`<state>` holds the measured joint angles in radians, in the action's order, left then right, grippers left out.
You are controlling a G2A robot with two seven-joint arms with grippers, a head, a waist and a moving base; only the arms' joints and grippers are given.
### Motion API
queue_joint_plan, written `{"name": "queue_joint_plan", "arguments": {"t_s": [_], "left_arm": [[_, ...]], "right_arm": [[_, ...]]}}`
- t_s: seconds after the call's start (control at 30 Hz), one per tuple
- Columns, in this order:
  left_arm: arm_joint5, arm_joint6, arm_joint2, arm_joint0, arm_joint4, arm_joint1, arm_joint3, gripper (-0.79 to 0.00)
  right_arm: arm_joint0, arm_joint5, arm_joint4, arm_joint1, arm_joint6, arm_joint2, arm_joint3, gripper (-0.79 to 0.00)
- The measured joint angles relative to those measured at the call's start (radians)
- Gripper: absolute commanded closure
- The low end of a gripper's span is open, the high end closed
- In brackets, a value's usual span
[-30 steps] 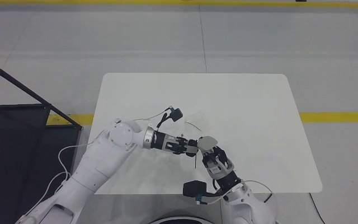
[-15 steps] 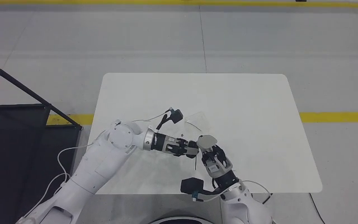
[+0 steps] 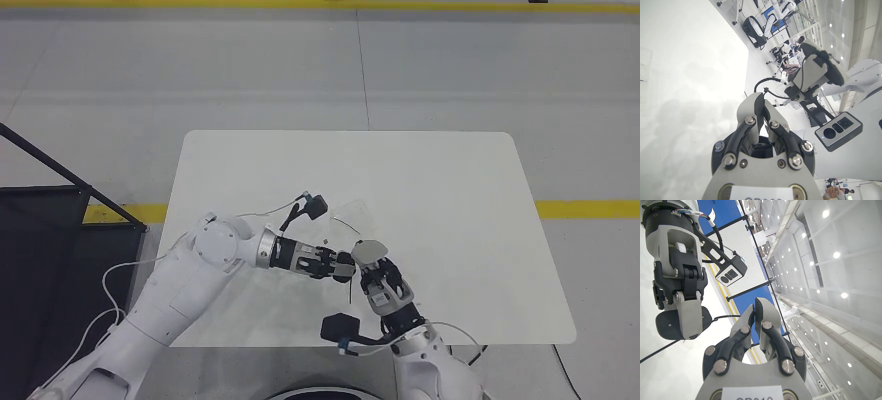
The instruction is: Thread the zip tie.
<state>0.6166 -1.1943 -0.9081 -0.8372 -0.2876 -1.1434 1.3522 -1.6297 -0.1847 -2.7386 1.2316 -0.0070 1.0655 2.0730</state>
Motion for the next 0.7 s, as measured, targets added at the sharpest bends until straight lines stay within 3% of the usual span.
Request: {"name": "queue_joint_plan", "arguments": {"t_s": [0.7], "left_arm": [[-0.005, -0.014, 0.008, 0.004, -0.028, 0.006, -0.004, 0.000]], "right_arm": [[0.012, 0.001, -0.071, 0.015, 0.064, -0.023, -0.006, 0.000]]}}
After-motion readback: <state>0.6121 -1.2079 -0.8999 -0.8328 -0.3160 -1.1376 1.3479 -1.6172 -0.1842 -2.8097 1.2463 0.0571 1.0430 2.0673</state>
